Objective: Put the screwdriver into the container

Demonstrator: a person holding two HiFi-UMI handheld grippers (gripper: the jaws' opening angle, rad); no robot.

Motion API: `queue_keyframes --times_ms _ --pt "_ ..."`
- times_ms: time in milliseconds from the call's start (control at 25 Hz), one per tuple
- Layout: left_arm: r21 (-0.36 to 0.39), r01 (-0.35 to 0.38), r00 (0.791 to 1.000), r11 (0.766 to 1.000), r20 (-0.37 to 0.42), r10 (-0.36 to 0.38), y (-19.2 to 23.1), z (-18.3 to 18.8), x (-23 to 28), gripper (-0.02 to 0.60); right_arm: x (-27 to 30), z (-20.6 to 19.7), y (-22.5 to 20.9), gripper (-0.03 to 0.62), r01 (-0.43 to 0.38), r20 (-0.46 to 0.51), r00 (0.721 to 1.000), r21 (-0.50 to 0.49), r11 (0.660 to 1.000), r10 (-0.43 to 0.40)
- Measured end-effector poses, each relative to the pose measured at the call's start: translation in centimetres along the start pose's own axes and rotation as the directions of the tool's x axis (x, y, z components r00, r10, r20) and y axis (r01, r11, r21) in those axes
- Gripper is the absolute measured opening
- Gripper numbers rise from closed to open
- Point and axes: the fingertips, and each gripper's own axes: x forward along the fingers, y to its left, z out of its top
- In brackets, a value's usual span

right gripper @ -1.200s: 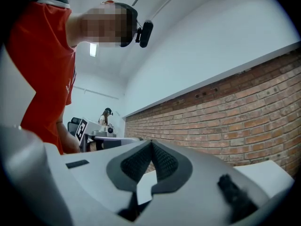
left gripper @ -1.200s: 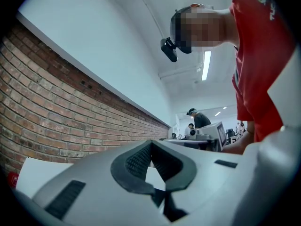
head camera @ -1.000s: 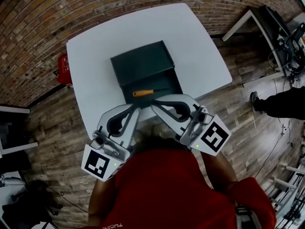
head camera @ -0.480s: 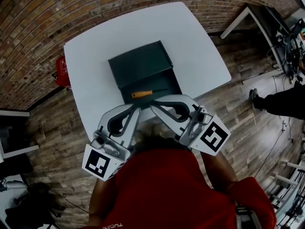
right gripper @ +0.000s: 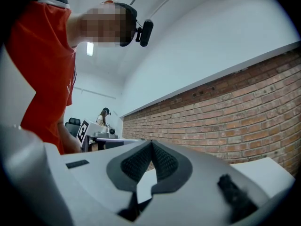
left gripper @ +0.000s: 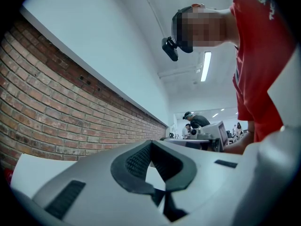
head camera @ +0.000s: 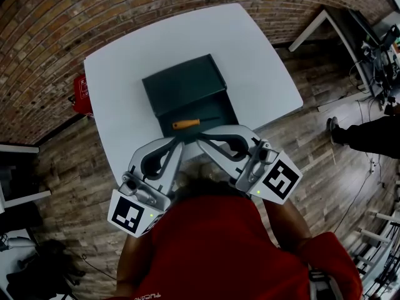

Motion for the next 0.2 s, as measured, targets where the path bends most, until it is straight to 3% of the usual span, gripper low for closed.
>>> queue_keyframes --times_ms 200 --pt "0.003 0.005 1.0 1.0 0.001 -0.005 -0.21 -0.04 -0.04 0.012 -0.09 -0.07 0.25 0.031 -0.009 -0.006 1.0 -0.002 1.0 0.009"
